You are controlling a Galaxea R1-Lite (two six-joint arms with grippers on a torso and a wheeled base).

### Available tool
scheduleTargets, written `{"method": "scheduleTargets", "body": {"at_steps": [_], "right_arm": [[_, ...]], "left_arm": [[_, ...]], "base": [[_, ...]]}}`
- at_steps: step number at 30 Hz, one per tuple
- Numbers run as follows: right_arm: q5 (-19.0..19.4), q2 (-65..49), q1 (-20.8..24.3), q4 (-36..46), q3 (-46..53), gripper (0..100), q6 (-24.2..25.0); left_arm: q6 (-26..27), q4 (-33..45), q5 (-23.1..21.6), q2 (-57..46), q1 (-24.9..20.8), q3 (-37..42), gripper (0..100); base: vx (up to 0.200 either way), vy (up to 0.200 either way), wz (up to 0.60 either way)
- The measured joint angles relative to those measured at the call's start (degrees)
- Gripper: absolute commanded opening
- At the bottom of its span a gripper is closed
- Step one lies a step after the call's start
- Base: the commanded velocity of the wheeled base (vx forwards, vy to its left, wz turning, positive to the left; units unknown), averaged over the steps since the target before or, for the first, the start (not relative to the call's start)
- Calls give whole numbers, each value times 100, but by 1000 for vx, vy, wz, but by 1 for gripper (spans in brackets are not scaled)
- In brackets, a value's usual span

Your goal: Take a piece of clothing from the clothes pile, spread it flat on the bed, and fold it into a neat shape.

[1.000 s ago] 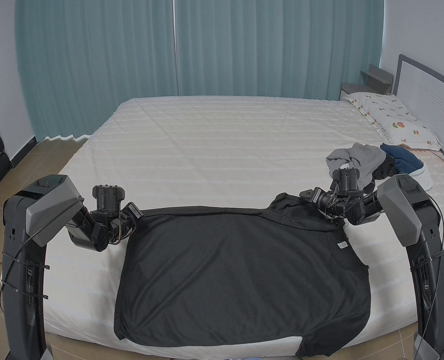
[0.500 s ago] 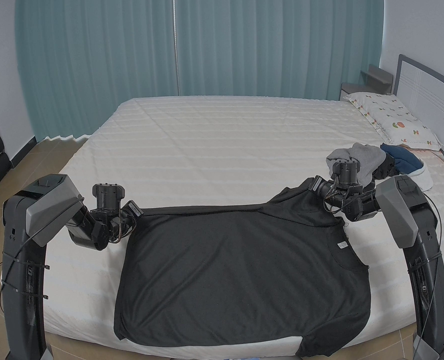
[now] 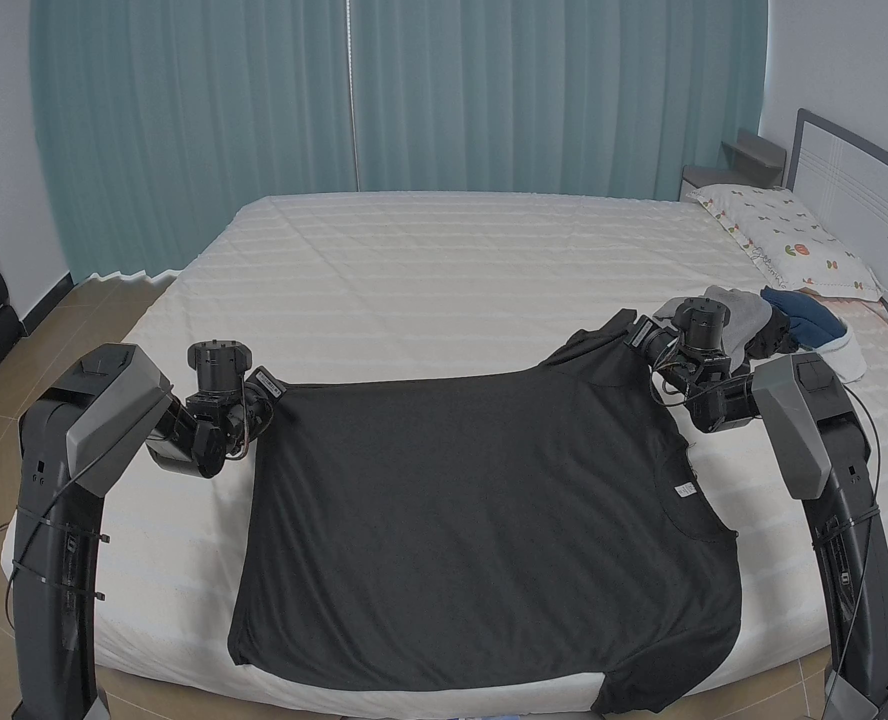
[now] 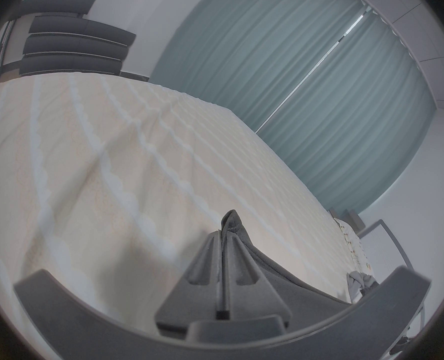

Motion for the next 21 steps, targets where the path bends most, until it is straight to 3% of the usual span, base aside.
{"method": "scheduleTargets", "body": {"at_steps": [11, 12, 13, 21], "right_arm": [[2, 258, -91, -11, -12, 0, -63], [5, 269, -91, -11, -12, 0, -73], [10, 294, -91, -4, -11, 100, -106], [98, 394, -85, -6, -9, 100, -106]], "left_arm": [[20, -7, 9, 305, -11, -232, 0], [17, -7, 4, 313, -12, -234, 100], [17, -7, -5, 322, -15, -236, 100], [-32, -16, -24, 333, -11, -229, 100]], "base": [[0, 0, 0], [0, 0, 0], [0, 0, 0], [0, 0, 0]]}}
